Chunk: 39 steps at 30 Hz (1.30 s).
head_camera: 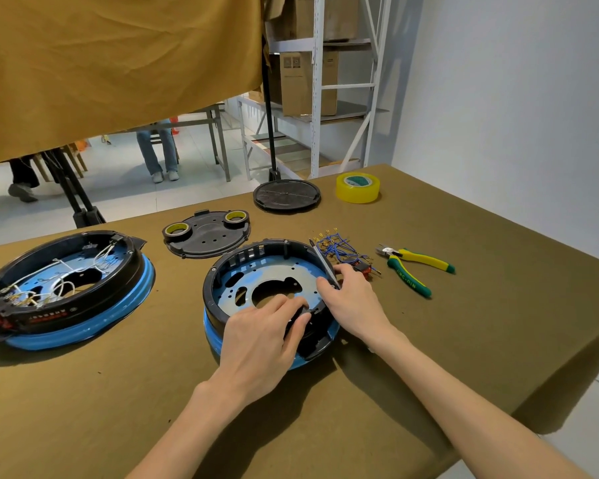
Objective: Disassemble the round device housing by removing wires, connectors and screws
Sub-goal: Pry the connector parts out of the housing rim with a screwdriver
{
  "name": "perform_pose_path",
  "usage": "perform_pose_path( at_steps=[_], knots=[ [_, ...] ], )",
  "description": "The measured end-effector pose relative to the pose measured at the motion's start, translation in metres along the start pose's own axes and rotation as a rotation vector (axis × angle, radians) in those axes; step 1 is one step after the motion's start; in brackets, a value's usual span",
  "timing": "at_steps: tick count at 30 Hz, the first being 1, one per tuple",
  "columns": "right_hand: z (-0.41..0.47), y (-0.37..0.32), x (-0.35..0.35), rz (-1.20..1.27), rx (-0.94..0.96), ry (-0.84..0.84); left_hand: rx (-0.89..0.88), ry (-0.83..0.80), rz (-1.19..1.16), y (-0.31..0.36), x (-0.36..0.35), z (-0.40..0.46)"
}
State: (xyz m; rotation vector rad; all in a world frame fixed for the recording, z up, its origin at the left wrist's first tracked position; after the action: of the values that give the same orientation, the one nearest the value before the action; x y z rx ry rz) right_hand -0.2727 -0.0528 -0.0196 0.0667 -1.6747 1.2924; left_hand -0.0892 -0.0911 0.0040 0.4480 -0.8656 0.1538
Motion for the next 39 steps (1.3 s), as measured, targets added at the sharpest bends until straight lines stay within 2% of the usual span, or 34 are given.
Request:
perform_pose_path(
  at_steps=[8,33,35,39],
  knots=[
    [0.002,0.003,0.000,0.038,0.003,-0.001,-0.019,0.045,-0.011,-0.002,-0.004,-0.001],
    [0.011,0.003,-0.002,0.072,-0.029,0.010,-0.021,0.044,-0.018,-0.006,-0.006,0.005],
    [0.006,-0.003,0.002,0.042,-0.027,0.012,-0.005,0.021,-0.001,-0.005,-0.005,0.006],
    [-0.024,-0.006,0.021,-0.177,0.043,0.086,0.014,-0.011,0.013,-0.007,-0.003,0.006]
  ],
)
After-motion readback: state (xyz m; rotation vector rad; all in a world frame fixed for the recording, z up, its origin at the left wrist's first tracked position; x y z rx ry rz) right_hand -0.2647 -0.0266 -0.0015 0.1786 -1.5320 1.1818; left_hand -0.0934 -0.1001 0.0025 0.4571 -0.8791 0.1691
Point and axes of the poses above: each hand's wrist, its own z-axis towards the middle knuckle, its own x-axis out of the back of the hand, y = z × x, the point moved 4 cm from there along z, towards the middle knuckle, and after that the axes turned 6 degrees about -z, right-handed, at the moved point
